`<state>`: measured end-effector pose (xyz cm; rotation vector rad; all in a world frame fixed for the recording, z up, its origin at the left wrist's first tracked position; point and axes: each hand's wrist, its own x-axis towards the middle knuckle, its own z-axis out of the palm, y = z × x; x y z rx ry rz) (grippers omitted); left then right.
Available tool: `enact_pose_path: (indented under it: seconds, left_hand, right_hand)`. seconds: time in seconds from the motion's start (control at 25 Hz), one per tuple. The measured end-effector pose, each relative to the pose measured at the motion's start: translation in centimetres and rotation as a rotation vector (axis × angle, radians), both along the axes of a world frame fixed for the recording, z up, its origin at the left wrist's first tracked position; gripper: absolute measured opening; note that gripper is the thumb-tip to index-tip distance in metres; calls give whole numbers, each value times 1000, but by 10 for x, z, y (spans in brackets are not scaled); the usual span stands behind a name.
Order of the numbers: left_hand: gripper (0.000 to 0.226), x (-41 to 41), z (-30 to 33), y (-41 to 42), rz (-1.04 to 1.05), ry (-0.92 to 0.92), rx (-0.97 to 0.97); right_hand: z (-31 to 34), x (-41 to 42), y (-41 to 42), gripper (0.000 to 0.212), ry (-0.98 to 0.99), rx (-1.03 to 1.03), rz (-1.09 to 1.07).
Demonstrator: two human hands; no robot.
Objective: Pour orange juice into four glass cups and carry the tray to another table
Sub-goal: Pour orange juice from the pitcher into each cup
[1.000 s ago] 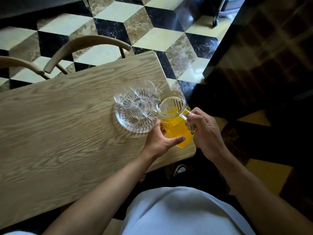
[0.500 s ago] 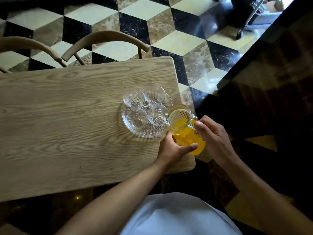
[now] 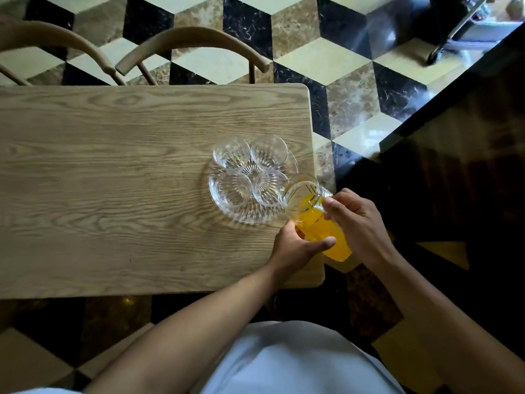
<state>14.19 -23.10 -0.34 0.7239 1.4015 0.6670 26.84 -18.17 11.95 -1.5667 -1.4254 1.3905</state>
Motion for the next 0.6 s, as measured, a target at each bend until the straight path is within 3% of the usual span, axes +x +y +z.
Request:
enact_pose_path:
  seconds: [0.28, 0.6]
  left_hand:
    - [68, 3, 4, 13, -7, -24, -18]
    - [35, 6, 18, 24, 27, -127, -57]
  right_hand:
    - [-1, -1, 16, 35, -25, -22, -5]
    - [4, -6, 35, 38, -169, -12, 76]
